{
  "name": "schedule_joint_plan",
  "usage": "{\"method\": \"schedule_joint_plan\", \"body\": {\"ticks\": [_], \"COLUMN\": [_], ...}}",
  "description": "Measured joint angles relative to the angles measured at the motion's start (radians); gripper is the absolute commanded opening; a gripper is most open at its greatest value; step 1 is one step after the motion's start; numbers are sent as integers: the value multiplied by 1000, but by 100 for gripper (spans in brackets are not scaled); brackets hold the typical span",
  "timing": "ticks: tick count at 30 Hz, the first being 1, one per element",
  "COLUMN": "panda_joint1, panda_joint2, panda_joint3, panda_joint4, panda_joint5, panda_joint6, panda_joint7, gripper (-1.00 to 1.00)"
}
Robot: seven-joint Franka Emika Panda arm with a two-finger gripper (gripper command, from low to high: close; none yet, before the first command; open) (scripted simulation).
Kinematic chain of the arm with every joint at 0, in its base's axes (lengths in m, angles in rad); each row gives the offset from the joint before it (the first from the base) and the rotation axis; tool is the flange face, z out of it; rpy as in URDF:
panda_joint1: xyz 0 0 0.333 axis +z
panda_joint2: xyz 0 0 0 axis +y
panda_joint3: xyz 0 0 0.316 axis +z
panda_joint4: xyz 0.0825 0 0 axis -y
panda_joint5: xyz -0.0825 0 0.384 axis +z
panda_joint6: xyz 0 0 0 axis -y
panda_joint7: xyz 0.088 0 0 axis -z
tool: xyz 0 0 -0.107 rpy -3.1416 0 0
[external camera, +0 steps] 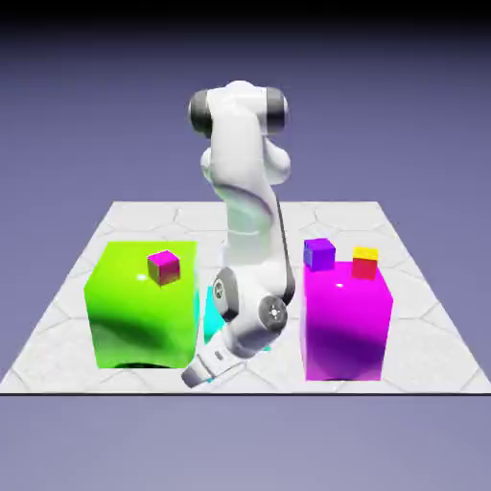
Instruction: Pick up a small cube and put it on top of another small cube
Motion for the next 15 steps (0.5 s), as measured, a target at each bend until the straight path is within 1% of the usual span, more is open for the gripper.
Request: {"method": "schedule_joint_plan", "body": {"ticks": [2,11,13,15], "panda_joint1": [-2,76,102,140], "panda_joint2": [-43,-213,-230,-249], "panda_joint3": [-5,302,368,379], "panda_joint4": [-12,17,37,64], "panda_joint5": [-19,-226,-246,-185], "panda_joint6": [-4,-33,-54,-141], "panda_joint7": [-87,-475,-496,-429], "gripper": [-100,-100,-100,-100]}}
